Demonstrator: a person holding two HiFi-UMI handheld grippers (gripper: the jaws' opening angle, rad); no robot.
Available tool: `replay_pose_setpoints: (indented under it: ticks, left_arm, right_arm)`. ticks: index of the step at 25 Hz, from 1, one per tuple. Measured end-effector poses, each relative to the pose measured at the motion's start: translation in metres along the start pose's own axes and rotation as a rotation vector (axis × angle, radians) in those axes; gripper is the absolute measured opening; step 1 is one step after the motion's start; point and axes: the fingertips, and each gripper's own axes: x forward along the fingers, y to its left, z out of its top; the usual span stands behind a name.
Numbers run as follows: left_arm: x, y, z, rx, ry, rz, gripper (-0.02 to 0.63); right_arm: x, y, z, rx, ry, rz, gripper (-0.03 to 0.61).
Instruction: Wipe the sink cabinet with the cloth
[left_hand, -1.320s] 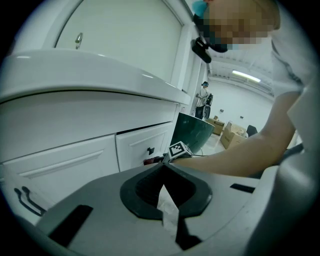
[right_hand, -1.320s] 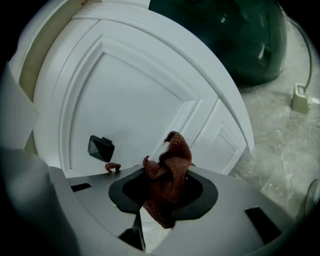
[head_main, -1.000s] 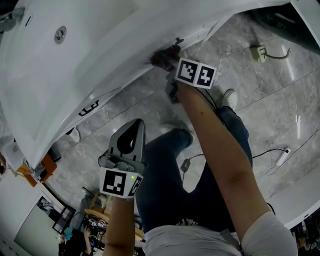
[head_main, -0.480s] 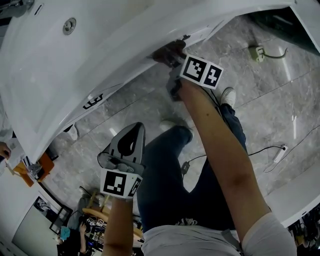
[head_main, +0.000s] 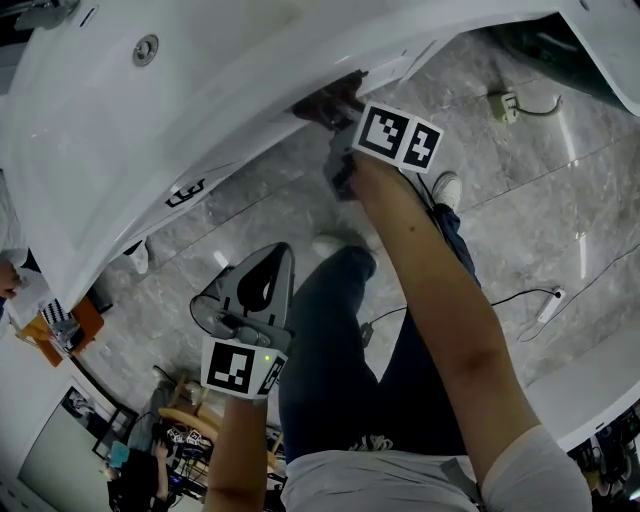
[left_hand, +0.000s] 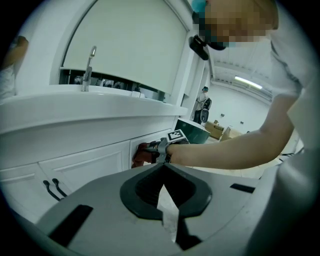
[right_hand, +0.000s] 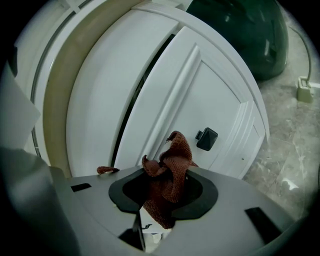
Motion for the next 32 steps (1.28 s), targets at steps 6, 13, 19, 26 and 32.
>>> replay_pose_setpoints:
  ticks: [6,13,19,26,32]
  left_arm:
    - [0.004,-0.015,0.0,-0.014,0.013,0.021,0.011]
    - [0.026,-0.027,0.009,-0.028,0.013,0.056,0.011]
    - [0.051,-0.046,0.024,-0.026,0.012,0.074,0.011]
    - [0.076,-0.069,0.035,-0.029,0.012,0.083,0.011]
    - [0.095,-0.086,0.043,-0.038,0.009,0.087,0.011]
  right_arm:
    - [-0.01,-0.015,0.026,-0.009,-0.016,-0.016,0.117]
    - [-0.017,-0.024,0.048,-0.015,0.021,0.023,0.117]
    - [-0.022,-0.032,0.063,0.013,0.055,0.055,0.118]
    - [-0.036,-0.053,0.099,0.049,0.036,0.057,0.118]
    - [-0.051,-0.071,0.135,0.06,0.017,0.054,0.118]
